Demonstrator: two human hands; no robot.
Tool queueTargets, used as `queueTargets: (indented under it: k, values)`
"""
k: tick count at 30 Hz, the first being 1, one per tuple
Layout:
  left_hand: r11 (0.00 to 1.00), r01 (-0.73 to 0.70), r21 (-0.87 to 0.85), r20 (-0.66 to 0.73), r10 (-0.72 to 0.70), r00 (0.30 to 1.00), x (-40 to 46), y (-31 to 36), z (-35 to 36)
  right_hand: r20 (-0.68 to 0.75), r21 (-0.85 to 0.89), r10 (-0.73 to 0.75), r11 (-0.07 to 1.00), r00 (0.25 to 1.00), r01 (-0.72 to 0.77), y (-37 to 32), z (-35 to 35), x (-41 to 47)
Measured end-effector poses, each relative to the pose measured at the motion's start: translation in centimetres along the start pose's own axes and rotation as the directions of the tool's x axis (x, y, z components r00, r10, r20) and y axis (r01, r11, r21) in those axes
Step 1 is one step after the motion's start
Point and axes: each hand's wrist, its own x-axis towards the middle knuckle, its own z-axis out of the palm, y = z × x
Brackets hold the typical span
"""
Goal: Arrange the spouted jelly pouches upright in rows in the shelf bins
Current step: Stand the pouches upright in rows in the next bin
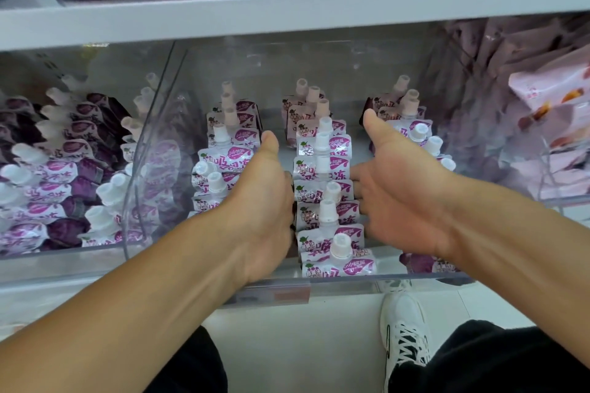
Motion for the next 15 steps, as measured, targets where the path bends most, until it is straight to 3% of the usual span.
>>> queueTargets:
  k: [6, 15]
  values:
    - [0.994, -0.021, -0.106, -0.195, 0.0, 0.981, 3.0, 2.4, -1.2, -0.299, -0.065, -0.099, 0.994, 0.949, 0.083, -2.3, -0.2, 2.6]
    - [0.979, 0.023, -0.201, -0.165, -0.057, 0.985, 5.4, 2.8, -0.3, -0.336, -0.007, -0.002, 1.0, 0.942, 0.0, -3.1, -0.8, 7.5]
